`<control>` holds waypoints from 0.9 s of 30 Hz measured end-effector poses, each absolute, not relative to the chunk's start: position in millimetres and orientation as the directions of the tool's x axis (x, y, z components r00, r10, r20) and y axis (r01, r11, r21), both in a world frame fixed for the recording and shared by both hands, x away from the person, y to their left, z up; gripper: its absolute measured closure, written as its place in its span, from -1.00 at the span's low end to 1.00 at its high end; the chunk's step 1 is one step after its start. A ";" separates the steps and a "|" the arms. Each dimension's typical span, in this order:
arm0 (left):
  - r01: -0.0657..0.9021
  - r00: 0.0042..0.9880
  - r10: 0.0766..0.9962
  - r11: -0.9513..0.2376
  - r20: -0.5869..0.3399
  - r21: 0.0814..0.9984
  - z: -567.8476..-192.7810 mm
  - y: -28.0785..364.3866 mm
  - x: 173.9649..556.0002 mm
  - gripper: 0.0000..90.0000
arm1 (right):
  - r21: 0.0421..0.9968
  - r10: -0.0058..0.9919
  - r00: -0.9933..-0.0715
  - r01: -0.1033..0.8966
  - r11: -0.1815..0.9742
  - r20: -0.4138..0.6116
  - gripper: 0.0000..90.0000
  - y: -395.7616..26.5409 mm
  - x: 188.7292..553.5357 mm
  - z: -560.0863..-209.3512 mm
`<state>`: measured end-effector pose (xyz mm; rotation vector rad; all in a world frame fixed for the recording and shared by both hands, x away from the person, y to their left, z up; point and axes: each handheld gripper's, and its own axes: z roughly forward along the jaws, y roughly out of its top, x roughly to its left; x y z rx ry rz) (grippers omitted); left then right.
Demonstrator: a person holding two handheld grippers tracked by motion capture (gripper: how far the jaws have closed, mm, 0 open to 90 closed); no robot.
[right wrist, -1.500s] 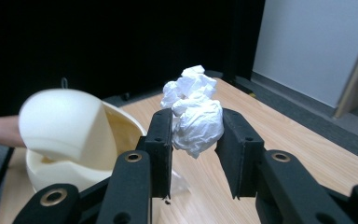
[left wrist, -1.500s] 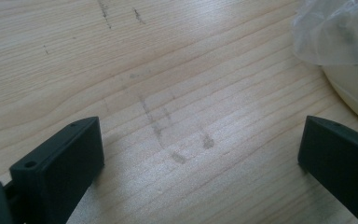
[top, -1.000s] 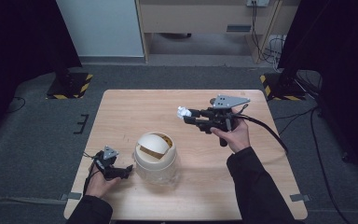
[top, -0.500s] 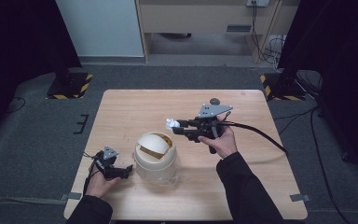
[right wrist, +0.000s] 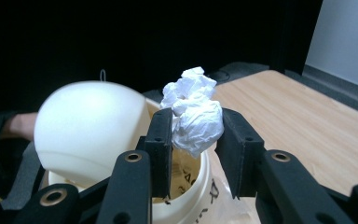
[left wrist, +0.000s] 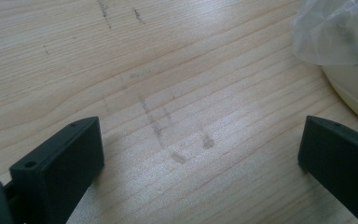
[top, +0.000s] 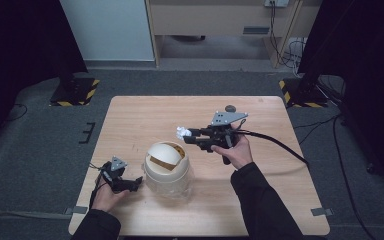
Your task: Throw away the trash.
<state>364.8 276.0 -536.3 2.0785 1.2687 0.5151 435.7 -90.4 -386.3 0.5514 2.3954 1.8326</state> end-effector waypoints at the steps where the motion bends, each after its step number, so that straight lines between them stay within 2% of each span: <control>1: 0.638 0.457 0.890 -0.328 0.000 0.696 -536.3 276.0 364.8 -1.00 | 0.946 0.325 -0.934 0.231 0.226 0.150 0.48 -91.0 436.1 -384.6; 10: 0.638 0.457 0.890 -0.328 0.000 0.696 -536.3 276.0 364.8 -1.00 | 0.946 0.302 -0.944 0.210 0.246 0.131 0.47 -82.4 438.2 -374.1; 22: 0.638 0.457 0.889 -0.328 0.000 0.696 -536.3 276.0 364.8 -1.00 | 0.902 0.307 -0.941 0.251 0.352 0.142 0.48 -70.9 440.9 -401.3; 27: 0.638 0.457 0.890 -0.328 0.000 0.696 -536.3 276.0 364.8 -1.00 | 0.901 0.301 -0.942 0.256 0.351 0.151 0.48 -69.0 440.9 -403.4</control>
